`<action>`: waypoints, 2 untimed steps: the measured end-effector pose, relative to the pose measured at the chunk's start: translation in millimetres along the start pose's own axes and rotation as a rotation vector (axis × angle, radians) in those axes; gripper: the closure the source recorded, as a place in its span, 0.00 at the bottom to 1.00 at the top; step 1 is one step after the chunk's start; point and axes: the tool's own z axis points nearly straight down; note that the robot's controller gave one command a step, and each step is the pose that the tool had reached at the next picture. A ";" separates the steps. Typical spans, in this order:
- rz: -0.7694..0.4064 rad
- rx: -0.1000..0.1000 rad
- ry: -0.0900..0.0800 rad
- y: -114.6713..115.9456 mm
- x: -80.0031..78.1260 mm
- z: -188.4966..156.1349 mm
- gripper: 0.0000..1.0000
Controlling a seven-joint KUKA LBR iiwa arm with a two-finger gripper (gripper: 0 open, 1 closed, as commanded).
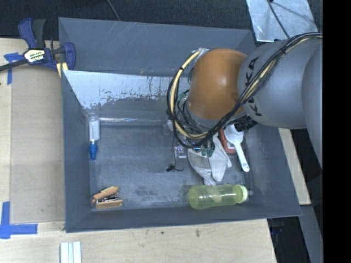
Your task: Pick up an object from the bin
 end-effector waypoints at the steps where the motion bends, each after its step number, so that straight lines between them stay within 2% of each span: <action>1: 0.002 -0.001 -0.008 -0.3 -2.0 -4.8 0.00; 2: -0.067 0.000 -0.018 -77.0 39.2 37.1 0.00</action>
Offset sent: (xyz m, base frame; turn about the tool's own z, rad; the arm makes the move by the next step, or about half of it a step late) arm -0.0643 -0.1201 -0.0607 -0.0966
